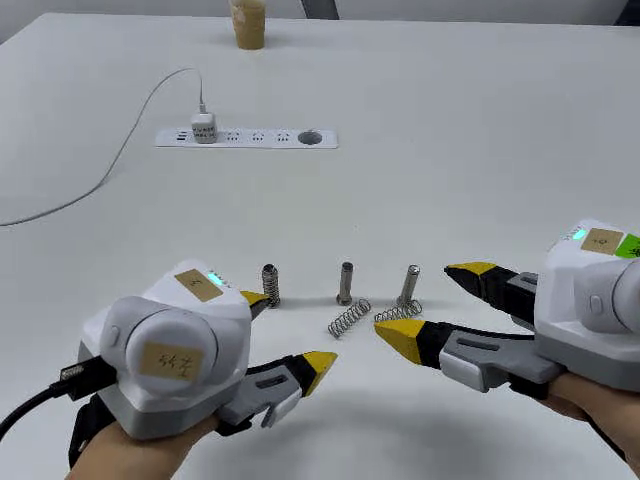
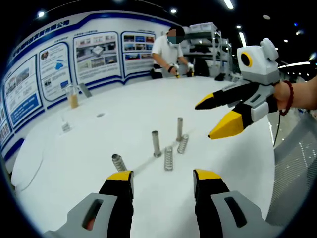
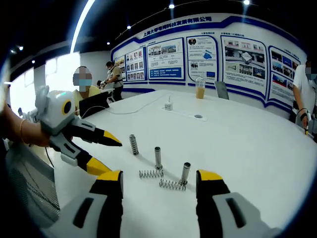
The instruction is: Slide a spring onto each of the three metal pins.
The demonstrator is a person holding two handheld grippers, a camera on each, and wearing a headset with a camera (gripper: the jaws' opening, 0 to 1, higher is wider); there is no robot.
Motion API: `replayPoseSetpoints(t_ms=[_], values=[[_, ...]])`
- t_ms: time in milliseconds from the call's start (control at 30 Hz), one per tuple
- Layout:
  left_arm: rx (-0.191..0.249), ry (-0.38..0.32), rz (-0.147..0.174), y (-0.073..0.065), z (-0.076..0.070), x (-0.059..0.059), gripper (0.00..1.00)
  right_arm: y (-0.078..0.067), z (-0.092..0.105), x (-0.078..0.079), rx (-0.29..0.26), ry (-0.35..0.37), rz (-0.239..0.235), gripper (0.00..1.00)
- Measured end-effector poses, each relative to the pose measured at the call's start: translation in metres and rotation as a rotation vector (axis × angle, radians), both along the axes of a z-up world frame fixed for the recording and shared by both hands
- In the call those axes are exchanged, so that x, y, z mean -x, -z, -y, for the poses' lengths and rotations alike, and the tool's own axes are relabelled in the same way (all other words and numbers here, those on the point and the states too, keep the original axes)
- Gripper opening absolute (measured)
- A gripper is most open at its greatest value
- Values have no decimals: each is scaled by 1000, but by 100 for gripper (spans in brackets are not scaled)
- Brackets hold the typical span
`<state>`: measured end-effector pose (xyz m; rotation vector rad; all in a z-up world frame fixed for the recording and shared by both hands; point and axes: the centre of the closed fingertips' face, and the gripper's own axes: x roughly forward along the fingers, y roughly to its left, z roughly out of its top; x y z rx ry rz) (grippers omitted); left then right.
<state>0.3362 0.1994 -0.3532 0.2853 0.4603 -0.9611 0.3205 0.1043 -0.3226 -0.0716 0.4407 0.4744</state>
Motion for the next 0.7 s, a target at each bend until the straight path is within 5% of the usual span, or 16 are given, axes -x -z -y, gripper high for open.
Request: replayPoseSetpoints(t_ms=[700], values=[[-49,75,-26,34,31,-14,30,13,2,16,-42,-9,-23,66]])
